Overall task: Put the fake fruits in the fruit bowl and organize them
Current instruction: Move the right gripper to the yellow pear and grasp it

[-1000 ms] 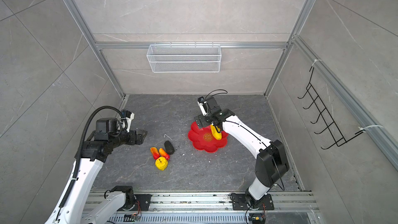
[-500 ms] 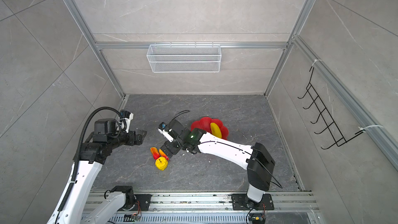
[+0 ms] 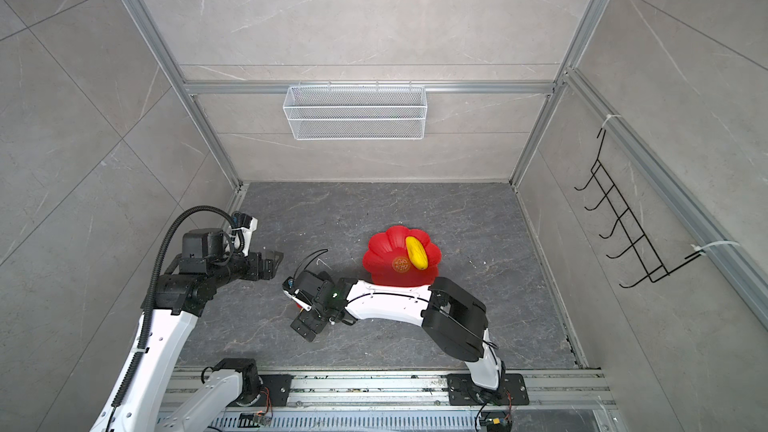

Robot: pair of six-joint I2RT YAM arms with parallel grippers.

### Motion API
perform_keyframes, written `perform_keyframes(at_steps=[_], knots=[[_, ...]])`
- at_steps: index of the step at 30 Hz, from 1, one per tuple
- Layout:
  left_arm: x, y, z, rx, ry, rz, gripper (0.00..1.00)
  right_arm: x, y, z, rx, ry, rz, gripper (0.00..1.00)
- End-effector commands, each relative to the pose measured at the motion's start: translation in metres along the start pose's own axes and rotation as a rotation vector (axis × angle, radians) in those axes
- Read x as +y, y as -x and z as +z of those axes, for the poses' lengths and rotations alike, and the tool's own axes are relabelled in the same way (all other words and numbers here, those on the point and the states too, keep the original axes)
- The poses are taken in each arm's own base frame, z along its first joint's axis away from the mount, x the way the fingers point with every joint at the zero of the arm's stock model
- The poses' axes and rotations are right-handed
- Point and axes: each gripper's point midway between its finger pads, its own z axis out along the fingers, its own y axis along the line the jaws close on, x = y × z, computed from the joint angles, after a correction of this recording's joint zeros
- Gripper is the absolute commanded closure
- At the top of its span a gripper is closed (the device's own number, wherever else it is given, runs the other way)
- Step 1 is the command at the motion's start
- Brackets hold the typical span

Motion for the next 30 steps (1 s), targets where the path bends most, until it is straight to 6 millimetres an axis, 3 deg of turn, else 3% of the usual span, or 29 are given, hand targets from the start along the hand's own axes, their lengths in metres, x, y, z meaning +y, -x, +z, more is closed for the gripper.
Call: perform_keyframes(at_steps=[1, 6, 19, 24, 28, 30], knots=[[0.003, 0.003, 0.0, -0.009, 0.013, 0.019, 0.0, -0.007, 0.004, 0.01, -0.009, -0.038, 0.027, 0.0], [0.003, 0.002, 0.001, -0.006, 0.013, 0.018, 0.0, -0.013, -0.001, 0.019, -0.004, -0.074, 0.029, 0.01], [0.003, 0.002, 0.001, -0.004, 0.01, 0.018, 0.0, -0.019, 0.004, 0.02, -0.007, -0.112, 0.021, 0.22], [0.003, 0.001, 0.002, -0.002, 0.009, 0.018, 0.0, -0.018, 0.011, 0.006, -0.021, -0.108, 0.014, 0.28], [0.002, 0.002, 0.002, -0.004, 0.008, 0.018, 0.0, -0.015, 0.024, -0.018, -0.067, -0.099, 0.006, 0.46], [0.002, 0.002, 0.002, -0.005, 0.008, 0.018, 0.0, -0.014, 0.029, -0.028, -0.084, -0.095, 0.002, 0.48]])
